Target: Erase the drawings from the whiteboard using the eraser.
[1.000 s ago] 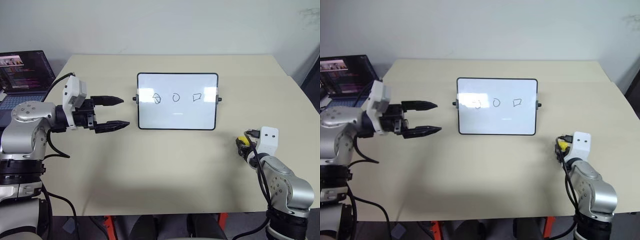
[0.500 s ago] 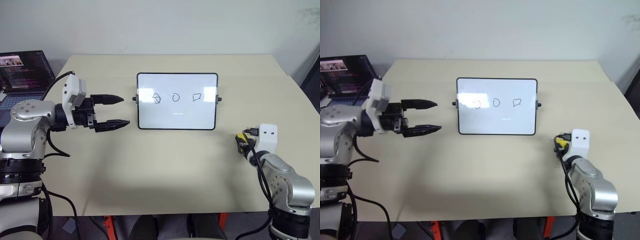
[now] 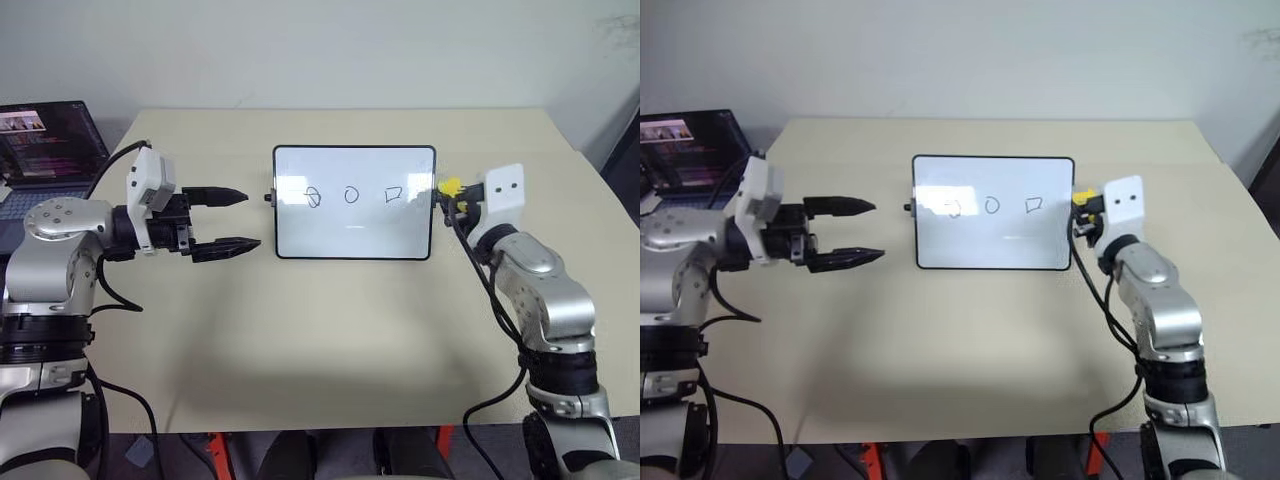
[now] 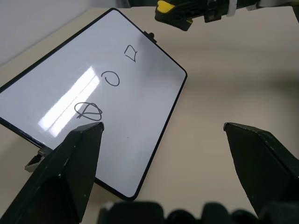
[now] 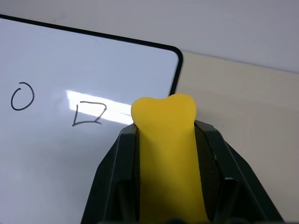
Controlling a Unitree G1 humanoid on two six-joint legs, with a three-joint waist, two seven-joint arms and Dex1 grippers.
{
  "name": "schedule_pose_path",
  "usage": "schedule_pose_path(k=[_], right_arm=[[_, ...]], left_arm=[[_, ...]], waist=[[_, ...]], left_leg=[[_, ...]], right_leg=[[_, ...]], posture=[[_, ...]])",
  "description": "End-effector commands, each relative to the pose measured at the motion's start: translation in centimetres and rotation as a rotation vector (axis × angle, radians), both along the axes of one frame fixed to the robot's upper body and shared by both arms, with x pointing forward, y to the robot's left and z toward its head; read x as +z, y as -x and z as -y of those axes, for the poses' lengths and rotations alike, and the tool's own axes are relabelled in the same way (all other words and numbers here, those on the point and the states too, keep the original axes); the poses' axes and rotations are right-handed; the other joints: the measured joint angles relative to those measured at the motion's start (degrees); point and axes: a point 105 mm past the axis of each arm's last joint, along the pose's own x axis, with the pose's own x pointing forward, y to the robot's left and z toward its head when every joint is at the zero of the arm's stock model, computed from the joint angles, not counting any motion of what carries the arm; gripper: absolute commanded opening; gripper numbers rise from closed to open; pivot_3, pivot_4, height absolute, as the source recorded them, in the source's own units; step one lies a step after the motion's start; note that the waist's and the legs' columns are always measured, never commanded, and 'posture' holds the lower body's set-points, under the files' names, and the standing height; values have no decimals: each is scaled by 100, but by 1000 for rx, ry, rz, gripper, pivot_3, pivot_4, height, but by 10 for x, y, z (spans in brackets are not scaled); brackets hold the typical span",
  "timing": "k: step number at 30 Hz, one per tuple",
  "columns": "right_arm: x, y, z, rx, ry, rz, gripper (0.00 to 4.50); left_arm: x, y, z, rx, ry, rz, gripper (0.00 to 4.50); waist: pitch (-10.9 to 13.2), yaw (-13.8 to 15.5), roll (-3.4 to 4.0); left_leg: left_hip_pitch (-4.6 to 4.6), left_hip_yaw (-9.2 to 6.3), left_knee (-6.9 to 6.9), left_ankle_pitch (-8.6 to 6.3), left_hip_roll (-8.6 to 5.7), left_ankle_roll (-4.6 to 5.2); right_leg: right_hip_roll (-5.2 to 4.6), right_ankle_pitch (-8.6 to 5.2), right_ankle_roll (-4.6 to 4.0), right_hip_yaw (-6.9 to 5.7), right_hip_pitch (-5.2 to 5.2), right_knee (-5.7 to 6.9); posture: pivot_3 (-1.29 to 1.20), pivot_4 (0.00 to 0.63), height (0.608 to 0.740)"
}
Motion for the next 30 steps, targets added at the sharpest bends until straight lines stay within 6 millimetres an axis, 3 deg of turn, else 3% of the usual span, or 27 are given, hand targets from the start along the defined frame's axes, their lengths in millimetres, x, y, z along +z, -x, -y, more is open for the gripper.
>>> schedule_pose_path(k=[1,9,20,30], right_arm=[[20,-9,-15,49,0,88,1239],[28,-31,-37,127,26,144,1239],[34,-52,-37,150,58,183,1239],[12,-59,-41,152,81,152,1239]], left_arm=[[10,-2,1,0,-3,50,4500],[9,-2,2,0,-3,56,4500],[9,1,3,-1,-7,55,4500],[11,3,3,-4,-11,61,4500]], waist=[[0,-2,0],[0,-14,0],[0,-44,0],[0,-77,0]], left_leg=[[0,0,0,0,0,-1],[-1,0,0,1,1,-1],[-1,1,0,2,2,-4],[-1,1,0,3,3,-6]], right_leg=[[-5,0,0,0,0,0],[-7,0,0,0,-3,1],[-10,0,-1,0,-6,4],[-11,1,-1,0,-6,5]], posture=[[0,150,740],[0,150,740],[0,150,740],[0,150,740]])
